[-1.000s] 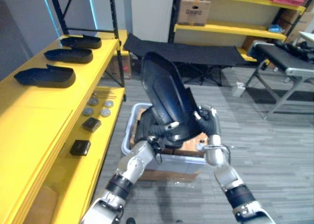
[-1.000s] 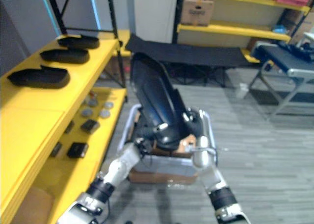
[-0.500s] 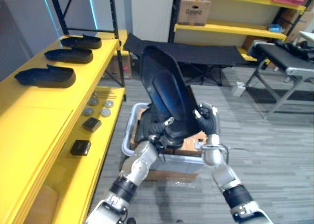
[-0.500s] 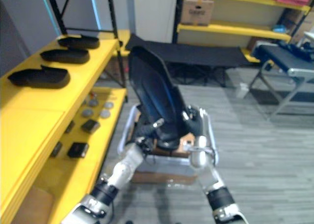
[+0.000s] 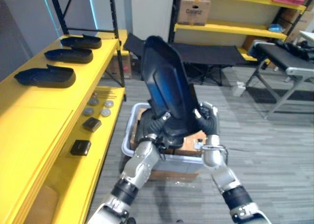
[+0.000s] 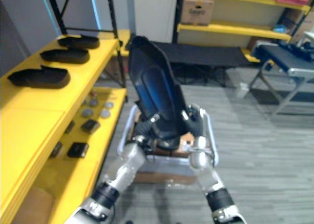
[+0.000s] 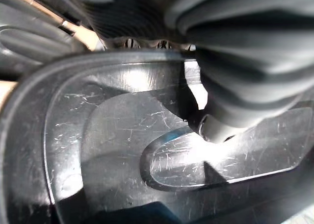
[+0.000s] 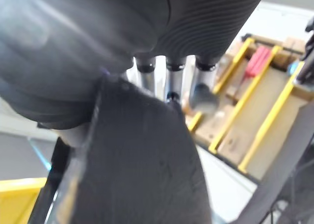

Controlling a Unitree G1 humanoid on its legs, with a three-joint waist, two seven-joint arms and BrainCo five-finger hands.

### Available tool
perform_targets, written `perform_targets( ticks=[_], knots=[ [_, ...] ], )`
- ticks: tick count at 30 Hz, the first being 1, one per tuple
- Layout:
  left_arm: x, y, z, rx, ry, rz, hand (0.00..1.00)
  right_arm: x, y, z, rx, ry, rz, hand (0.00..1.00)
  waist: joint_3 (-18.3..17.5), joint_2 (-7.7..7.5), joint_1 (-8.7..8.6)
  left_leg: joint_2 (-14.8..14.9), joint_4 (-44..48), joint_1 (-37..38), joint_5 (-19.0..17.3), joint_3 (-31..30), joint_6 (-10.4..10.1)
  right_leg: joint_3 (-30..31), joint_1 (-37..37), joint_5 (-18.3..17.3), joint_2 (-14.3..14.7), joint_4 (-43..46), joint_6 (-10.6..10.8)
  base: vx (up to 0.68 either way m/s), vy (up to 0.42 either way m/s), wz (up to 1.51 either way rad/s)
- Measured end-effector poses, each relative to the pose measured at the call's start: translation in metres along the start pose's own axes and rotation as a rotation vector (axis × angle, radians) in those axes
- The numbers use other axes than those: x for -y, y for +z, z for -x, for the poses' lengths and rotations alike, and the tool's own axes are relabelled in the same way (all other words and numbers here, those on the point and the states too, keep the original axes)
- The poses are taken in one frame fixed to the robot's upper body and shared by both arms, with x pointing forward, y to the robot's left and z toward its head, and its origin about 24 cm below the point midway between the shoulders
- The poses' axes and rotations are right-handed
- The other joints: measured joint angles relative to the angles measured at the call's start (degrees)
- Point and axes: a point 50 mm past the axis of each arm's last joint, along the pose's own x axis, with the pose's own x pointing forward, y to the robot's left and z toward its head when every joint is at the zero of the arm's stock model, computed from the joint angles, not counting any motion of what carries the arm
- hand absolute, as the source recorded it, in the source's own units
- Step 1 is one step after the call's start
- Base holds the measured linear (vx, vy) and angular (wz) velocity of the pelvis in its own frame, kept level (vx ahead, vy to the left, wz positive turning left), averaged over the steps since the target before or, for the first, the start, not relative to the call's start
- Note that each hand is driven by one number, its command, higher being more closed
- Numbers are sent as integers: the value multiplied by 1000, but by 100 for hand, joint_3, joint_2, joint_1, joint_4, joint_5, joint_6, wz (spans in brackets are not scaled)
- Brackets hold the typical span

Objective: Walk over and take plastic housings, then place them on the shelf

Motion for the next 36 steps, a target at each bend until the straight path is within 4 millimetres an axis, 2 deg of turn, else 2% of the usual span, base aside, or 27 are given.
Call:
perform_targets(
  ticks=[8, 16, 19, 22, 26, 29, 33, 36],
  knots=[
    [-4, 23, 4, 170, 89, -149, 100, -6, -3, 10, -51, 13, -69, 0, 0, 0, -3, 0, 0, 1, -1, 0, 2, 2, -3, -7, -1, 10, 1, 0, 0, 0],
    [-30, 34, 13, 291, 302, -315, 100, 6, -8, 11, -87, -53, -84, 0, 6, 11, -22, -13, 1, 8, -1, 2, 2, 2, -20, -66, -4, 60, 60, 0, 0, 0],
    [-38, 37, 20, 348, 395, -432, 100, 11, -3, 7, -66, -99, -103, 0, 14, 22, -23, -19, 1, 8, -2, 7, 1, -9, -27, -104, -7, 83, 45, 2, 1, 1],
    [-48, 43, 26, 420, 492, -550, 100, 26, 9, -1, -32, -160, -259, 0, 17, 34, -24, -19, 2, 10, -2, 9, 1, -15, -50, -124, -10, 118, 41, 0, 0, 0],
    [-56, 57, 35, 508, 555, -628, 100, 40, 16, -4, -7, -65, -483, 0, 18, 45, -62, -20, 2, 11, -3, 13, 0, -14, -50, -123, -11, 119, 39, 0, 0, 0],
    [-69, 64, 43, 553, 609, -599, 100, 55, 8, 3, -36, -83, -591, 0, 18, 81, -116, -23, 2, 16, -8, 17, -4, -13, -45, -126, -13, 117, 35, 0, 0, 0],
    [-86, 72, 65, 632, 640, -528, 100, 83, -15, 23, -127, -219, -580, 0, 7, 218, -138, -20, 2, 19, -51, 84, -17, 54, -65, -130, -7, 80, 35, 17, -14, -8],
    [-89, 85, 78, 702, 579, -460, 100, 93, -22, 30, -145, -255, -595, 0, -8, 335, -148, -17, 2, 17, -62, 117, -19, 74, -53, -118, -3, 36, 37, 15, -14, -7]
  ],
)
